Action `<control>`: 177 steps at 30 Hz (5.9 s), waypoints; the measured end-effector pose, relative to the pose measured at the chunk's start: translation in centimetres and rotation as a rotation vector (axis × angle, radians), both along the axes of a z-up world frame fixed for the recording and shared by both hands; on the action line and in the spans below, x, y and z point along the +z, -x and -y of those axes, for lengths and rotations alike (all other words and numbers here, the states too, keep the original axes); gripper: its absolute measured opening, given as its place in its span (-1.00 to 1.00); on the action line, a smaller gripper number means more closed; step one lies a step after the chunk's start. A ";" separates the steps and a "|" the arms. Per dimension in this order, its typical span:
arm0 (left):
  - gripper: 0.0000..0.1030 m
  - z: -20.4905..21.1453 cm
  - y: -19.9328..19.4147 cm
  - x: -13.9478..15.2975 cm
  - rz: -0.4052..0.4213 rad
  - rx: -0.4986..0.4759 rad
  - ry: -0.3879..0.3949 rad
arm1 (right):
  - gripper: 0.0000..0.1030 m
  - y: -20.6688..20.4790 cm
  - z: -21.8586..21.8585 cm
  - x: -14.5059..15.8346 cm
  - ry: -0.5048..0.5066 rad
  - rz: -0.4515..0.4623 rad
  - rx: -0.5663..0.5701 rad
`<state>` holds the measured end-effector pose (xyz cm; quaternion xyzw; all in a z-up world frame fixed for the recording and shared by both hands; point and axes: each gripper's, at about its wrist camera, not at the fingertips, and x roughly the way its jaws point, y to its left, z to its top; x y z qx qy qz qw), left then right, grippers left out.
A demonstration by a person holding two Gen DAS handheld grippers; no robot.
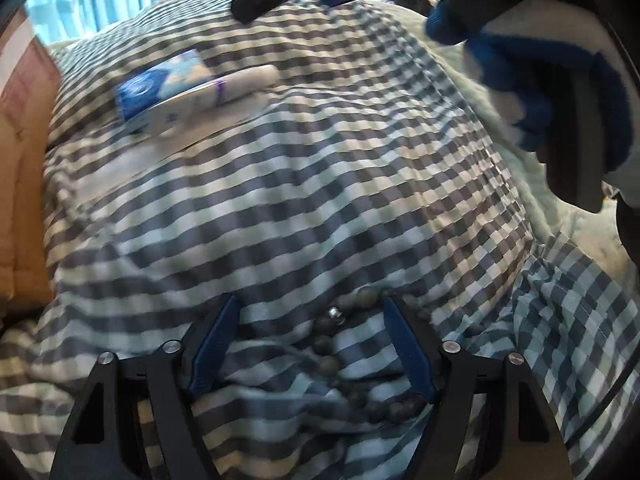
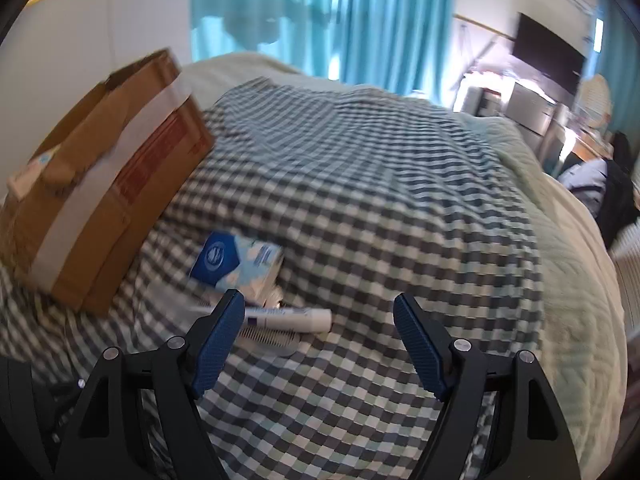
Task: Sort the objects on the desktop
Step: 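Grasp the dark bead bracelet with left tool while right grasps the toothpaste tube, then lift and carry the bracelet and toothpaste tube over the cardboard box, then open both tools to drop the bracelet and toothpaste into the box, then move both tools back over the blue tissue pack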
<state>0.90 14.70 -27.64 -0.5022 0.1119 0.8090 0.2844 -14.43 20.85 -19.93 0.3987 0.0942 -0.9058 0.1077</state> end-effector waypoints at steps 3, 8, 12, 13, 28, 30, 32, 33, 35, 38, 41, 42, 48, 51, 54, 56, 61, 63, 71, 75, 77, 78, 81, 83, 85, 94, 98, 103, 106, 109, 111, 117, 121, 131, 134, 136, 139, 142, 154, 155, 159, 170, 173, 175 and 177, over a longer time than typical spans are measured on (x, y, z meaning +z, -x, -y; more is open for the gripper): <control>0.46 -1.3 -0.1 -0.9 -0.018 -0.078 0.030 | 0.50 0.1 -0.1 -1.0 0.020 0.013 0.042; -0.13 -1.9 -0.2 -1.4 -0.021 -0.183 0.015 | 0.49 0.6 -0.6 -2.4 0.037 0.041 0.126; -0.74 -1.7 -0.7 -1.1 -0.040 -0.188 0.019 | 0.50 1.0 -0.2 -3.8 0.023 0.070 0.231; -0.78 -1.4 -0.6 -0.9 -0.046 -0.176 0.012 | 0.50 1.1 0.2 -4.1 0.012 0.072 0.257; -0.96 2.0 1.6 2.4 -0.040 -0.115 -0.108 | -0.44 3.2 4.2 -6.5 -0.058 0.178 0.249; -0.94 1.9 1.5 2.1 0.002 -0.132 -0.119 | -0.55 2.5 4.1 -6.3 -0.054 0.186 0.233; -0.93 1.6 1.4 1.3 0.045 -0.154 -0.090 | -0.62 1.9 3.3 -6.0 -0.027 0.196 0.194; -0.93 1.6 1.4 0.8 0.079 -0.159 -0.078 | -0.68 1.4 2.6 -5.7 -0.003 0.205 0.172; -0.81 1.7 1.6 -0.3 0.184 -0.171 -0.099 | -0.71 0.6 1.3 -5.1 0.036 0.207 0.124; -0.47 1.4 1.7 -1.6 0.274 -0.187 -0.069 | -0.71 -0.5 -0.2 -4.4 0.108 0.201 0.065; -0.20 1.3 1.3 -1.6 0.289 -0.217 -0.061 | -0.71 -1.1 -1.3 -3.1 0.146 0.167 0.035; 0.02 1.0 1.2 -1.8 0.296 -0.233 -0.064 | -0.71 -1.8 -1.1 -2.5 0.161 0.148 0.024; -0.80 0.8 0.5 -1.4 0.184 -0.263 -0.025 | -0.71 -3.7 -1.9 0.8 0.236 0.047 -0.035; -0.80 2.2 1.2 0.0 0.164 -0.234 -0.079 | -0.71 -4.1 -1.4 2.1 0.261 0.007 -0.052; -0.80 3.0 1.6 1.2 0.144 -0.244 -0.100 | -0.71 -5.4 -1.1 3.2 0.296 -0.038 -0.078; -0.80 3.5 3.0 2.8 0.124 -0.259 -0.118 | -0.71 -6.4 -0.8 4.0 0.340 -0.071 -0.085; -0.80 5.3 2.0 5.2 0.068 -0.229 -0.168 | -0.71 -9.2 -0.5 5.6 0.397 -0.140 -0.156; -0.80 6.9 1.9 5.4 0.053 -0.215 -0.184 | -0.71 -10.3 -0.4 6.2 0.412 -0.158 -0.174; -0.80 11.0 1.9 9.5 -0.003 -0.114 -0.303 | -0.71 -14.1 0.7 7.7 0.433 -0.221 -0.231; -0.80 12.2 1.6 11.6 -0.041 -0.096 -0.352 | -0.71 -15.3 1.1 7.9 0.419 -0.243 -0.240; -0.80 12.4 1.1 12.6 -0.073 -0.097 -0.357 | -0.71 -15.8 1.1 7.8 0.419 -0.252 -0.253; -0.80 12.5 0.8 13.1 -0.088 -0.101 -0.358 | -0.71 -16.1 1.2 7.7 0.421 -0.257 -0.261; -0.80 12.3 0.2 14.0 -0.123 -0.102 -0.371 | -0.71 -16.8 1.1 7.6 0.417 -0.283 -0.286; -0.80 11.7 0.2 14.2 -0.137 -0.099 -0.356 | -0.71 -17.3 0.9 7.2 0.417 -0.298 -0.306; -0.80 11.2 0.7 14.2 -0.128 -0.093 -0.357 | -0.71 -17.8 0.6 6.5 0.417 -0.298 -0.328; -0.79 9.3 3.4 17.1 -0.209 -0.054 -0.414 | -0.71 -19.4 -0.2 6.2 0.420 -0.336 -0.355; -0.79 8.3 4.2 19.5 -0.283 -0.042 -0.382 | -0.70 -19.7 -0.5 6.1 0.440 -0.348 -0.365; -0.79 8.8 3.7 22.5 -0.386 -0.023 -0.362 | -0.70 -20.2 -0.4 7.9 0.426 -0.376 -0.349; -0.79 9.9 3.0 24.5 -0.440 0.001 -0.357 | -0.70 -20.9 0.3 9.9 0.421 -0.411 -0.327; -0.79 11.2 2.0 26.5 -0.505 0.024 -0.356 | -0.70 -21.3 1.2 12.2 0.424 -0.441 -0.303; -0.79 12.5 1.4 27.9 -0.539 0.034 -0.360 | -0.70 -21.5 2.0 13.8 0.427 -0.461 -0.283; -0.79 17.6 0.4 31.7 -0.602 0.103 -0.356 | -0.70 -21.7 5.2 18.4 0.443 -0.512 -0.214; -0.79 21.1 0.3 32.7 -0.643 0.165 -0.331 | -0.70 -21.4 7.8 20.8 0.469 -0.537 -0.164; -0.79 29.1 2.1 32.1 -0.691 0.295 -0.276 | -0.70 -18.4 15.4 23.7 0.510 -0.544 -0.041; -0.79 30.6 3.2 31.1 -0.679 0.331 -0.269 | -0.70 -17.0 17.5 23.2 0.508 -0.528 -0.013; -0.79 31.1 4.6 30.2 -0.662 0.348 -0.263 | -0.70 -15.5 18.7 22.8 0.513 -0.508 -0.003; -0.79 31.5 6.7 29.2 -0.639 0.367 -0.251 | -0.70 -13.5 20.1 21.6 0.508 -0.475 0.011; -0.79 31.2 8.8 28.0 -0.618 0.379 -0.242 | -0.70 -11.6 21.1 20.2 0.502 -0.442 0.022; -0.79 29.1 16.4 21.1 -0.478 0.400 -0.156 | -0.67 -3.0 22.4 13.4 0.496 -0.278 0.044; -0.78 29.0 16.8 20.6 -0.469 0.406 -0.149 | -0.67 -2.5 22.5 13.0 0.490 -0.271 0.046; -0.52 28.9 18.1 19.7 -0.443 0.425 -0.137 | 0.11 -1.5 21.9 11.8 0.506 -0.275 0.022; 0.66 29.1 16.5 21.5 -0.511 0.492 -0.159 | 0.77 -4.3 15.4 12.4 0.548 -0.460 -0.122; 0.75 28.6 15.5 22.5 -0.534 0.506 -0.175 | 0.93 -5.0 12.9 10.9 0.569 -0.465 -0.192; 0.86 28.4 14.9 23.2 -0.549 0.513 -0.197 | 0.93 -5.0 11.4 9.2 0.571 -0.419 -0.223; 0.87 27.7 14.1 23.8 -0.561 0.516 -0.221 | 0.93 -5.1 10.2 7.3 0.539 -0.389 -0.250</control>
